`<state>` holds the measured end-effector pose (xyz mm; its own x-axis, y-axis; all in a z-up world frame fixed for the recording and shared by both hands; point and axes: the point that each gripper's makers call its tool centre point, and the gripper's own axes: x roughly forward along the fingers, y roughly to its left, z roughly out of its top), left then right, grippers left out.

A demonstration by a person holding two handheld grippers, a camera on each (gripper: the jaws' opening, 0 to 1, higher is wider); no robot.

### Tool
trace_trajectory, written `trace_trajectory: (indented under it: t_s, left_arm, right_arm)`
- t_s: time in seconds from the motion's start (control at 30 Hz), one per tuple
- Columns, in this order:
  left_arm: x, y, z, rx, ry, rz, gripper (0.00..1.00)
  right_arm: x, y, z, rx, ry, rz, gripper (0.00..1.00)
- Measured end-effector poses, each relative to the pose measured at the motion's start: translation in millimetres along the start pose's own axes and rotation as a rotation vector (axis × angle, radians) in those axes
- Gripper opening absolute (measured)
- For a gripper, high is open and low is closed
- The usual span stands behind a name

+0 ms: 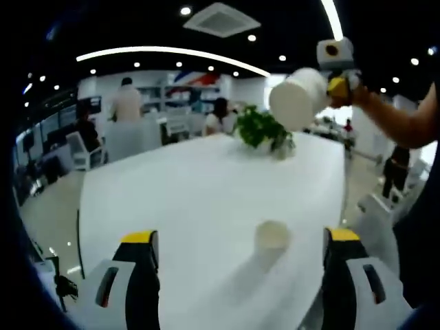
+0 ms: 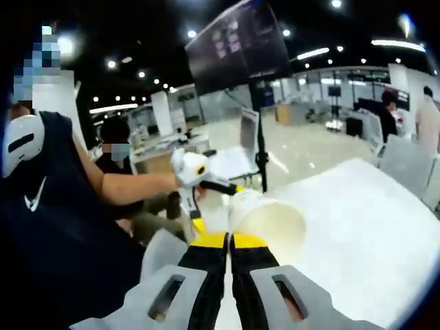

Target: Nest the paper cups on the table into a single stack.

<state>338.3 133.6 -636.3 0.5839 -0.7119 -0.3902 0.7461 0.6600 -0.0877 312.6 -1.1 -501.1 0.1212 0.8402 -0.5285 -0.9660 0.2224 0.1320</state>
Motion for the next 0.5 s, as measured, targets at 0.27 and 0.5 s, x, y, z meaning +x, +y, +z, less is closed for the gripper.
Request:
trace_trajectory:
  t_s: [0.27,0.5]
  left_arm:
    - [-8.0,9.5,-27.4,-0.004,0.041,0.035,0.99]
    - [-13.0,18.2,-32.5,-0.004,0.040,0.054,0.99]
  right_arm:
    - [12.4,-3.6,-17.9,-0.054,0.290,0.003,0.00]
    - [18.7,-11.2,-24.7,-0.104,0.523,-0.024,0.00]
